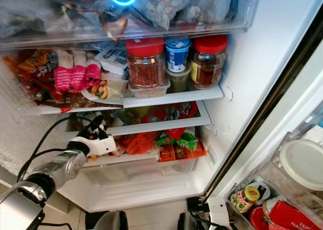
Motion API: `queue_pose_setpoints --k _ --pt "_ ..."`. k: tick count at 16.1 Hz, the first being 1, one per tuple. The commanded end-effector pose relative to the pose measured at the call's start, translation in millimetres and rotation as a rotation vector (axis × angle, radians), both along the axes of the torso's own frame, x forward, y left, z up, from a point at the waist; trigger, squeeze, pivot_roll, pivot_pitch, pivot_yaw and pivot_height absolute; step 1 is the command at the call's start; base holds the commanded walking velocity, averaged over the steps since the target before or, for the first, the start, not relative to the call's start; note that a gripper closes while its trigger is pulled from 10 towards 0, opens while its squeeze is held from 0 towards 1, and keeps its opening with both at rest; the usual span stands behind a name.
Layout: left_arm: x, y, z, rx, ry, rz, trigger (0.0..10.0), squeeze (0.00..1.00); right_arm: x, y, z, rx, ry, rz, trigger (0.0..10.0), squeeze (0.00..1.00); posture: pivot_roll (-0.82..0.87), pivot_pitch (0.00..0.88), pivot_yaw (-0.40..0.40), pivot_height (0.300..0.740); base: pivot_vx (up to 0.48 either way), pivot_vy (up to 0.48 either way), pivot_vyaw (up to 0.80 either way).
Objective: Restocking fridge
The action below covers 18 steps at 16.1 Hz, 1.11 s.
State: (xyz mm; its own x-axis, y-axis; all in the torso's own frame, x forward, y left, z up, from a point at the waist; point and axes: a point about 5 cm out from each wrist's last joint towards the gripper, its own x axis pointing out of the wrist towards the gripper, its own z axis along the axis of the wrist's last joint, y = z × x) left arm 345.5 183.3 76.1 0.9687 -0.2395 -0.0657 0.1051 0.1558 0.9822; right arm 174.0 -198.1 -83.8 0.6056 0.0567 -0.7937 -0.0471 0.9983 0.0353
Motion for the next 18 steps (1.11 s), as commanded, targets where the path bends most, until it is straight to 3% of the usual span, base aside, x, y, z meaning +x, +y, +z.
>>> queue_pose_setpoints --k 1,5,11,15,18 --pt "4.1 9.4 6 -0.021 -0.017 0.058 10.0 1.00 -22.0 -12.2 -8 -0.016 0.075 -0.044 10.0 0.00 -0.14 0.122 -0.041 0.637 0.000 0.000 0.00" --pt "6.2 19.5 12 -0.063 -0.036 0.116 10.0 1.00 -23.9 -15.2 -8 -0.021 0.075 -0.040 10.0 0.00 -0.14 0.135 -0.052 0.637 0.000 0.000 0.00" --pt "11.7 20.2 22 -0.101 -0.047 0.121 10.0 1.00 -24.3 -15.6 -8 -0.022 0.083 -0.027 10.0 0.00 -0.14 0.134 -0.053 0.637 0.000 0.000 0.00" --pt "16.6 11.8 29 -0.254 0.050 0.067 10.0 1.00 -24.9 -16.0 -9 -0.024 0.092 -0.024 10.0 0.00 -0.14 0.134 -0.054 0.637 0.000 0.000 0.00" --pt "17.8 5.6 33 -0.250 0.092 -0.003 10.0 1.00 -25.2 -16.0 -9 -0.023 0.095 -0.021 10.0 0.00 -0.14 0.134 -0.054 0.637 0.000 0.000 0.00"
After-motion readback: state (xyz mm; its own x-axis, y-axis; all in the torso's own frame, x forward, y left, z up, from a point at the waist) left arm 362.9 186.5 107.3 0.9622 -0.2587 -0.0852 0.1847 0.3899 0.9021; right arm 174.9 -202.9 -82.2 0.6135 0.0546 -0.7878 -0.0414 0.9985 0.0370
